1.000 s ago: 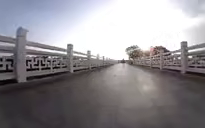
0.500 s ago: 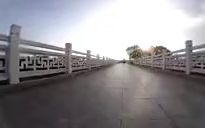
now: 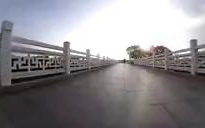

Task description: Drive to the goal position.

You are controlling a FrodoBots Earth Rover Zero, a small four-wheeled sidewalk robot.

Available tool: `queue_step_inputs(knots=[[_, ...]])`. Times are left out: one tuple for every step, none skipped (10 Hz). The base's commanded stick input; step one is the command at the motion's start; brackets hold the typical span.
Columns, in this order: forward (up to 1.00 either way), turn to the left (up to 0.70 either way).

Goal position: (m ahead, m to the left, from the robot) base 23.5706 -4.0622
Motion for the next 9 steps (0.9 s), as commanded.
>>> queue_step_inputs(knots=[[0.45,0.0],[0.45,0.0],[0.45,-0.02],[0.45,-0.13],[0.45,-0.27],[0.45,-0.18],[0.45,0.0],[0.45,0.0],[0.45,0.0]])
